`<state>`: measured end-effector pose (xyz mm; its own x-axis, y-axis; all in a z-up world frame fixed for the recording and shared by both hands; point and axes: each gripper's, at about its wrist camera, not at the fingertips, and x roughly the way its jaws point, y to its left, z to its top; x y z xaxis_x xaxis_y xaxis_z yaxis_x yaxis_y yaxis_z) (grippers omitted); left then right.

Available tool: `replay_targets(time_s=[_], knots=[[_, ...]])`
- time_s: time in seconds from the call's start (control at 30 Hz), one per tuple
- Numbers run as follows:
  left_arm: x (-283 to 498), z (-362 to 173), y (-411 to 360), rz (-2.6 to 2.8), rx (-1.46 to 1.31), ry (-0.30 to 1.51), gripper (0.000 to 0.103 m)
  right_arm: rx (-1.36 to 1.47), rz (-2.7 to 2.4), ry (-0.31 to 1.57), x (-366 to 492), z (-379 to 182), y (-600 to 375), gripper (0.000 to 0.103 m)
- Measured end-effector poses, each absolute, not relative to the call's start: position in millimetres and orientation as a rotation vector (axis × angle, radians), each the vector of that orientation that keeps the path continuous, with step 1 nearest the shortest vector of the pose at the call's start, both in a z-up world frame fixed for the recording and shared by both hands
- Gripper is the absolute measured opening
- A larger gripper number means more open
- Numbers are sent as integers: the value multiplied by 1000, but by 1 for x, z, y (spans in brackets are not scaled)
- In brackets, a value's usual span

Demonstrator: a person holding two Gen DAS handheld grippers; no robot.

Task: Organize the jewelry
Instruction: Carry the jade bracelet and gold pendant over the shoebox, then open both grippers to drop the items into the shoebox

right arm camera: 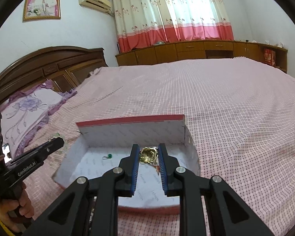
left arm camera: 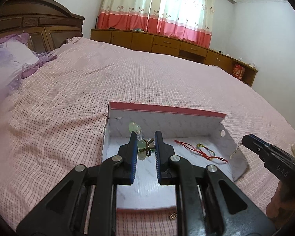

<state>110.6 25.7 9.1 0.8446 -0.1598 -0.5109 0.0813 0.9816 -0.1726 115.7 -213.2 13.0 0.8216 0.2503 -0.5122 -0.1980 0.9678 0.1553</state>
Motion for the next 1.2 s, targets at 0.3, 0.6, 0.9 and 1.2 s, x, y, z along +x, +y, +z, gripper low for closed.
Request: replay_targets(time_s=[0.3,0.6,0.9,1.2], knots=[[133,-17,23,-117,-142,600,4,95,200,624,148,-18,-221,21],[144,-24,29,-110,-166,644,4,117,206,680,160,-37,-223,22],[132,-5,32,-123,-174,655,24,131,228,672,151,-21,-225,40],[94,22,42,-125,-183,650,29,155,259,630,109,14,-227,47]])
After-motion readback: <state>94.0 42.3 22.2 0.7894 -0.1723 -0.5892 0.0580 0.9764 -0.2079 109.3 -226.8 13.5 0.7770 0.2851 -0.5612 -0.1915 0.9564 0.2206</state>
